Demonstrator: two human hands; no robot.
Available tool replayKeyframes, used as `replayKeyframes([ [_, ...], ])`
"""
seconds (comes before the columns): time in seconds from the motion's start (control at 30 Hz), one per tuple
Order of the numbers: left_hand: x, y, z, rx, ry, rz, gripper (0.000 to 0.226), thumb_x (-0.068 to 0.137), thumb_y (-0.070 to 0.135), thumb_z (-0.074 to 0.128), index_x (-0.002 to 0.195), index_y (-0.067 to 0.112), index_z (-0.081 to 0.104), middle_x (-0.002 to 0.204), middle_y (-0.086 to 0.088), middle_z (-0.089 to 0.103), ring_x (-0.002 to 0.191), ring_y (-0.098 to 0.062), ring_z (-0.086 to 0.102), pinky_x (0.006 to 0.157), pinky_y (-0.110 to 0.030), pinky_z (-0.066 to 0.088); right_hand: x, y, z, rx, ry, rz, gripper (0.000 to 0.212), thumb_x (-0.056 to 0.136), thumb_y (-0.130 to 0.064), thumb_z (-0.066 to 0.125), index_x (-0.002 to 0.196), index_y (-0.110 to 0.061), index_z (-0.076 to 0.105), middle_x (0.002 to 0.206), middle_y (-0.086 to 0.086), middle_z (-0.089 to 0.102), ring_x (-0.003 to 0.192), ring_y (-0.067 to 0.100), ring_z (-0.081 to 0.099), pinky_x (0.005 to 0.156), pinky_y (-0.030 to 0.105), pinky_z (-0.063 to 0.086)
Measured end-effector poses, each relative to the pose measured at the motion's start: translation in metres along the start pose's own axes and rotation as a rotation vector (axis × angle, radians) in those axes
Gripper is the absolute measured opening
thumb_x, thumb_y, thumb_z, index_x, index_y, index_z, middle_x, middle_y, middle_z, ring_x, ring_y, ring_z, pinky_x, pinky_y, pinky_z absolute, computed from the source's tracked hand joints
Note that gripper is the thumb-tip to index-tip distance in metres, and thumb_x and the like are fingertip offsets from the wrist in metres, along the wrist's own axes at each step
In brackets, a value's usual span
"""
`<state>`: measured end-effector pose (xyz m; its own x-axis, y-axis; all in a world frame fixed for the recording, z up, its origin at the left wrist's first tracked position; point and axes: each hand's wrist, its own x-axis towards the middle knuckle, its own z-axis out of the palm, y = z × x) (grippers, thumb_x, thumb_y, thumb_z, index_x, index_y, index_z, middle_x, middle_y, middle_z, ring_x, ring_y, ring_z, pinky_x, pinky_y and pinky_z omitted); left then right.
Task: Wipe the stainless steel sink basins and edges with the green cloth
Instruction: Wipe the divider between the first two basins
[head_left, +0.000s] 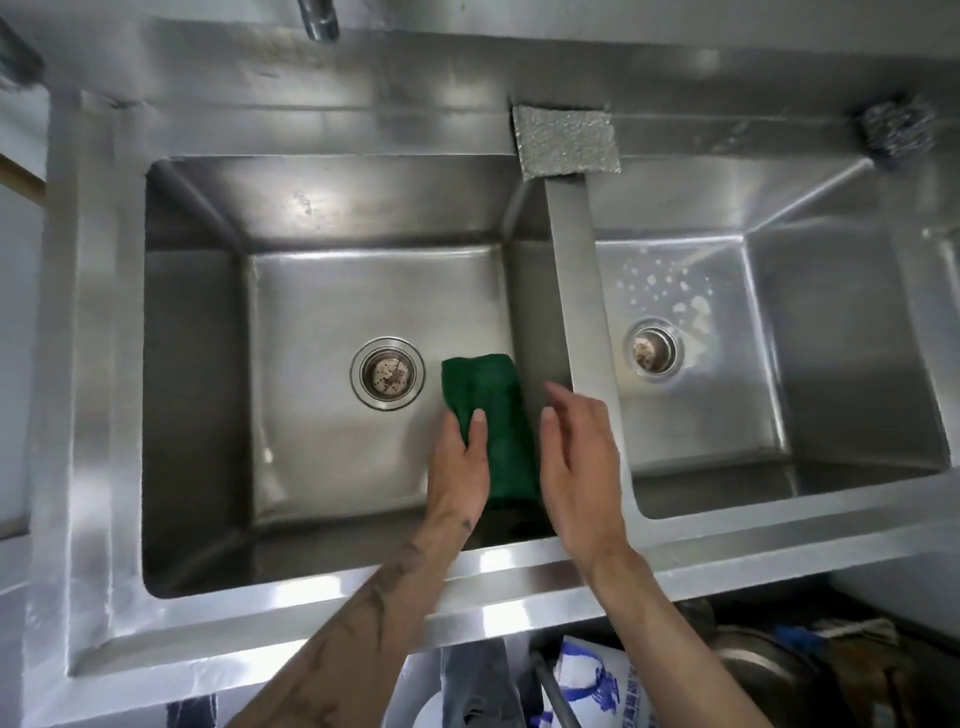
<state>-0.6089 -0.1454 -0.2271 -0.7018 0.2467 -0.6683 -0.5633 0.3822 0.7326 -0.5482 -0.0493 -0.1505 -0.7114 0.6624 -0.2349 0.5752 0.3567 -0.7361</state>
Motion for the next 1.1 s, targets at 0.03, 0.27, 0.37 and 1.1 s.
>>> replayKeyframes([
  [0.03, 0.008, 0.0, 0.007, 0.002, -0.001, -0.007, 0.029, 0.112, 0.043, 0.046, 0.127, 0.023, 0.061, 0.118, -0.004, 0.073, 0.105, -0.024, 0.07, 0.096, -0.048, 0.058, 0.007, 0.007, -0.007, -0.025, 0.109, -0.065, 0.031, 0.11, -0.02, 0.047, 0.138, -0.017, 0.059, 0.126, -0.004, 0.055, 0.114, -0.013, 0.049, 0.099, 0.004, 0.036],
  [0.27, 0.056, -0.009, 0.037, 0.112, -0.03, 0.002, 0.041, 0.112, 0.031, 0.048, 0.145, 0.006, 0.051, 0.13, -0.01, 0.068, 0.113, -0.026, 0.066, 0.097, -0.025, 0.048, 0.085, 0.038, -0.014, -0.263, 0.115, -0.145, 0.053, 0.11, -0.034, 0.047, 0.159, -0.019, 0.035, 0.158, 0.007, 0.037, 0.144, 0.026, 0.039, 0.12, 0.048, 0.038],
  [0.37, 0.074, -0.027, 0.053, 0.239, -0.087, 0.044, 0.039, 0.109, 0.05, 0.047, 0.137, 0.023, 0.053, 0.125, -0.003, 0.07, 0.112, -0.025, 0.067, 0.105, -0.041, 0.052, 0.091, 0.041, -0.009, -0.287, 0.074, -0.137, 0.052, 0.111, -0.037, 0.038, 0.161, -0.026, 0.03, 0.16, 0.005, 0.034, 0.145, 0.025, 0.039, 0.116, 0.047, 0.043],
  [1.1, 0.184, 0.072, 0.1, -0.025, 0.055, 0.084, 0.04, 0.109, 0.055, 0.038, 0.126, 0.028, 0.062, 0.119, 0.0, 0.071, 0.112, -0.024, 0.067, 0.11, -0.051, 0.051, 0.094, 0.04, -0.008, -0.346, 0.037, -0.055, 0.052, 0.109, -0.045, 0.025, 0.16, -0.04, 0.022, 0.153, -0.006, 0.04, 0.131, 0.026, 0.052, 0.083, 0.049, 0.058],
])
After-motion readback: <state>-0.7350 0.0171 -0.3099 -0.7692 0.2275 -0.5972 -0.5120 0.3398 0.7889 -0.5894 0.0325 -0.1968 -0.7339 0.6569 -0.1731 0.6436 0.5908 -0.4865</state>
